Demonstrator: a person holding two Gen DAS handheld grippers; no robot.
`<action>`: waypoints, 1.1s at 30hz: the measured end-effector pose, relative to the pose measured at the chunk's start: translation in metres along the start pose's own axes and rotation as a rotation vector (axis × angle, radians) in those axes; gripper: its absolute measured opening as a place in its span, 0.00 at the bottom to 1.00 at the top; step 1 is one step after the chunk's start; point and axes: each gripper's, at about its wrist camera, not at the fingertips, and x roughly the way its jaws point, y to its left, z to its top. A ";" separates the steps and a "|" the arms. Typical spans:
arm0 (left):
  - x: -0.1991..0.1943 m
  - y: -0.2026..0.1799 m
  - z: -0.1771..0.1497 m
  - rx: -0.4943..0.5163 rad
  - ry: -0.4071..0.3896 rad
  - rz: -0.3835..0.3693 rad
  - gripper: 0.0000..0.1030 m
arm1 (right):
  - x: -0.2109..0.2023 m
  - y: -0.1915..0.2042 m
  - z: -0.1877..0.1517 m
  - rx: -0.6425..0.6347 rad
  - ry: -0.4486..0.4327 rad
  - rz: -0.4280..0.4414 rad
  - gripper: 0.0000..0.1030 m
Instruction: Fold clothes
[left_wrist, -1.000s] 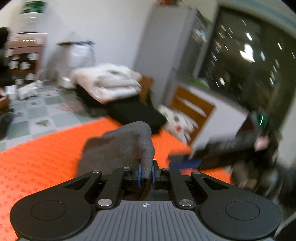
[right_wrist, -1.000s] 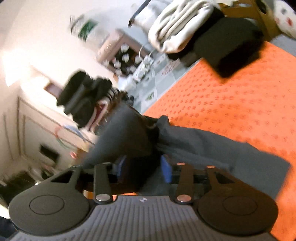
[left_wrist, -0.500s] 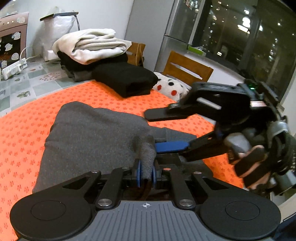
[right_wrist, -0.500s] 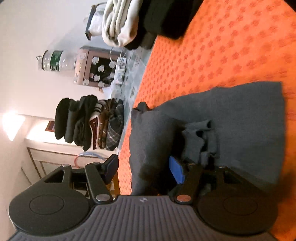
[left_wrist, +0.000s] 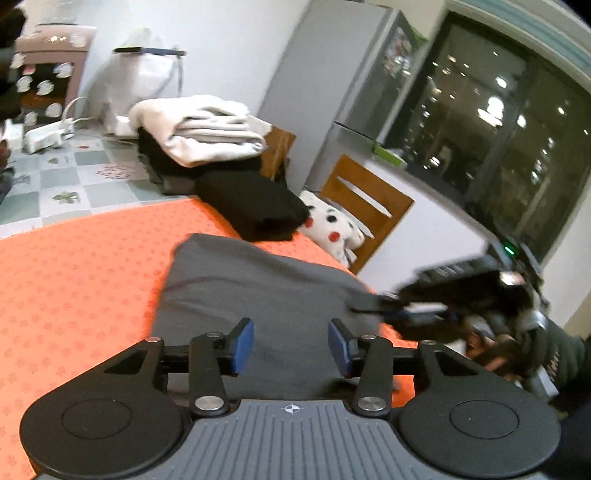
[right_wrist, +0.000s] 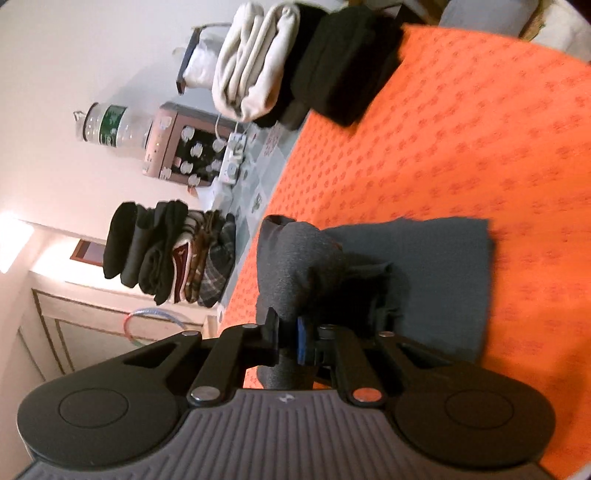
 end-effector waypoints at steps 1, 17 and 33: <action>0.002 0.003 0.001 -0.005 0.001 0.008 0.46 | -0.008 -0.001 0.000 -0.001 -0.010 -0.006 0.10; 0.073 0.019 -0.028 0.018 0.229 0.060 0.36 | -0.024 -0.015 -0.014 -0.343 -0.119 -0.347 0.33; 0.049 0.032 -0.042 -0.047 0.198 0.111 0.52 | 0.009 -0.001 -0.014 -0.532 -0.036 -0.342 0.40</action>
